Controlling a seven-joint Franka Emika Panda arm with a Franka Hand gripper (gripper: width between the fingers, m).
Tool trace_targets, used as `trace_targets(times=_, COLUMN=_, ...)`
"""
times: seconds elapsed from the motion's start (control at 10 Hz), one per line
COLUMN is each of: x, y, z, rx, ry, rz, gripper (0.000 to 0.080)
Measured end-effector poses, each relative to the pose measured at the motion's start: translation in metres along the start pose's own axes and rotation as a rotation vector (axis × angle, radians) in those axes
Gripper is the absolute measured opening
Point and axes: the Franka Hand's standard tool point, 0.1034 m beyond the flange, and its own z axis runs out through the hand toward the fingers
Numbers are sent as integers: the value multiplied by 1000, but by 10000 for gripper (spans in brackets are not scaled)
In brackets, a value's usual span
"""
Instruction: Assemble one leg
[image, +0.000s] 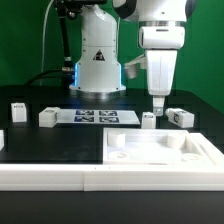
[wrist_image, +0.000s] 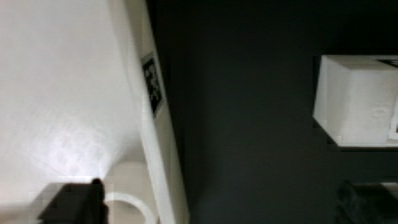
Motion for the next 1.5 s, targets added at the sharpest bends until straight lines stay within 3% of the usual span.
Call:
trace_targets(times=0.4, x=1, y=-1, z=1, rx=-3, ry=7, rz=176, gripper=649)
trace_targets(times=0.5, x=1, y=-8, z=1, rx=-29, ry=46, rz=352, gripper=649)
trace_targets(times=0.7, x=10, y=-22, z=3, rx=-20, ry=70, rz=638, gripper=649)
trace_targets(times=1.2, x=58, y=-50, z=6, rx=29, ry=84, rz=1104, gripper=649)
trace_targets(times=1.5, x=58, y=-50, z=6, rx=31, ry=84, rz=1108, gripper=649)
